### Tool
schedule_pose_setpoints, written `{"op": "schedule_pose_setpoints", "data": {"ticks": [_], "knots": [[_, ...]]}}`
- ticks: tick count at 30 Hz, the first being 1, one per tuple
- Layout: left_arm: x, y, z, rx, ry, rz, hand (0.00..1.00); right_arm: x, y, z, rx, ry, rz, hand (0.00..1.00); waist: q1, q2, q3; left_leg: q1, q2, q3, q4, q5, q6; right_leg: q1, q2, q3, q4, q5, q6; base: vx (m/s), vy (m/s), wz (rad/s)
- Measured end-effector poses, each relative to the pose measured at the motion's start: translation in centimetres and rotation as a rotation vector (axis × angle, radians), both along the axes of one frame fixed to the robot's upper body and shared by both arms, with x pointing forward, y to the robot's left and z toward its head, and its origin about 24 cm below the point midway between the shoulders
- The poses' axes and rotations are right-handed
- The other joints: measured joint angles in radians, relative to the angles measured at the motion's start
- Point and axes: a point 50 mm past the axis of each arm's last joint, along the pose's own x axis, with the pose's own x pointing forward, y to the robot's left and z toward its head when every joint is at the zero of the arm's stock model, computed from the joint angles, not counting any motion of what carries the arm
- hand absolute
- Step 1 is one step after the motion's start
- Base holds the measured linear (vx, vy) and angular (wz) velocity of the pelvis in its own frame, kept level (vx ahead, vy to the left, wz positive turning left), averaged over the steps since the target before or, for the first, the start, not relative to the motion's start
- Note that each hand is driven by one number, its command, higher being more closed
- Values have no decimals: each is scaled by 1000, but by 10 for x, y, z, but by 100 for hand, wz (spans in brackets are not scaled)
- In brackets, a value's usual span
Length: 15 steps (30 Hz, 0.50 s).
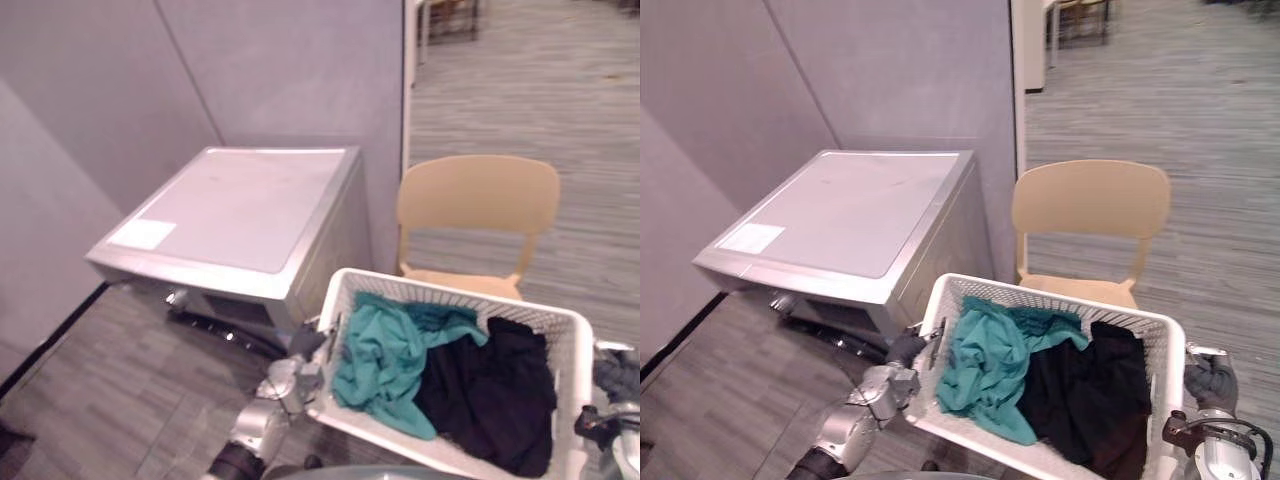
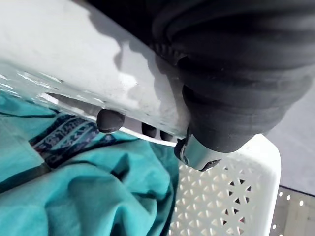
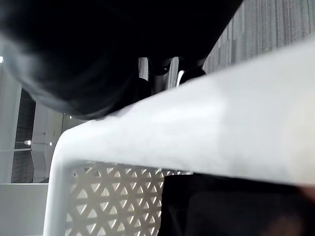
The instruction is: Pick up the laundry basket with both hands and put the clothes into the washing machine.
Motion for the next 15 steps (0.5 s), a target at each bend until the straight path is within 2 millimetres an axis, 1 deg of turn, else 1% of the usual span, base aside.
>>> {"op": "schedule_pose_setpoints", "data": {"ticks": [1, 2, 3, 5, 6, 7, 8, 9, 10, 11, 12, 14, 15], "knots": [[0, 1, 0, 0, 1, 2, 100, 1, 1, 0, 4, -8, -7, 100, 2, -1, 1, -22, 13, 15, 112, -60, -2, 0, 1, -14, 0, 4, -20, -212, -136, 18], [1, 1, 0, 0, -1, 4, 100, 2, 2, 0, 4, -16, -6, 100, 4, -1, 1, -37, 13, 34, 276, -146, -7, -1, 2, -25, 0, 12, -35, -185, -96, 17], [1, 1, 1, 2, -3, 3, 100, 0, 2, -1, 9, -11, -8, 100, -3, 0, 1, -22, 6, 35, 408, -222, -36, -4, 7, -40, -5, 25, -49, -187, -73, 17], [2, 1, 1, 5, -6, -2, 100, -3, 3, -4, 18, -3, -15, 100, -13, 0, 1, 7, 5, 34, 462, -261, -44, -12, 14, -58, -12, 38, -54, -134, 13, 22], [3, 2, 2, 9, -12, -9, 100, -7, 5, -7, 30, 6, -25, 100, -16, 3, 2, 52, 12, 37, 447, -282, -32, -31, 32, -64, -16, 52, -59, -125, 40, 23], [3, 2, 2, 11, -14, -10, 100, -9, 7, -7, 33, 4, -27, 100, -18, 5, 3, 73, 14, 37, 401, -301, -26, -45, 39, -66, -17, 57, -58, -158, 67, 34], [5, 3, 2, 18, -17, -18, 100, -11, 9, -7, 39, 1, -32, 100, -27, 9, 3, 97, 7, 35, 278, -327, -5, -72, 46, -83, -26, 79, -56, -147, 78, 49], [7, 6, 2, 30, -23, -30, 100, -11, 10, -8, 47, -1, -35, 100, -41, 12, 2, 122, -3, 19, 134, -328, 1, -100, 56, -94, -61, 108, -48, -202, 93, 48], [7, 6, 3, 33, -27, -33, 100, -11, 10, -8, 48, -4, -35, 100, -40, 16, 2, 136, -4, 18, 79, -328, 1, -115, 62, -94, -68, 118, -44, -175, 80, 30], [8, 7, 3, 35, -29, -34, 100, -11, 10, -9, 52, -4, -36, 100, -40, 17, 4, 144, -4, 19, 36, -328, 2, -130, 68, -92, -69, 128, -41, -175, 77, -2], [9, 9, 2, 42, -26, -30, 100, -9, 14, -12, 83, -21, -41, 100, -36, 10, 9, 152, -13, 32, -6, -312, 16, -145, 71, -78, -71, 146, -35, -148, 51, -12], [9, 14, 1, 54, -22, -22, 100, -6, 18, -14, 114, -38, -35, 100, -30, -4, 18, 154, -18, 39, -9, -307, 22, -145, 70, -58, -81, 165, -24, -183, 58, -22], [10, 14, 2, 53, -24, -19, 100, -3, 21, -14, 123, -48, -24, 100, -34, -7, 22, 153, -20, 49, 4, -309, 29, -147, 64, -53, -75, 170, -16, -211, 71, -22]]}}
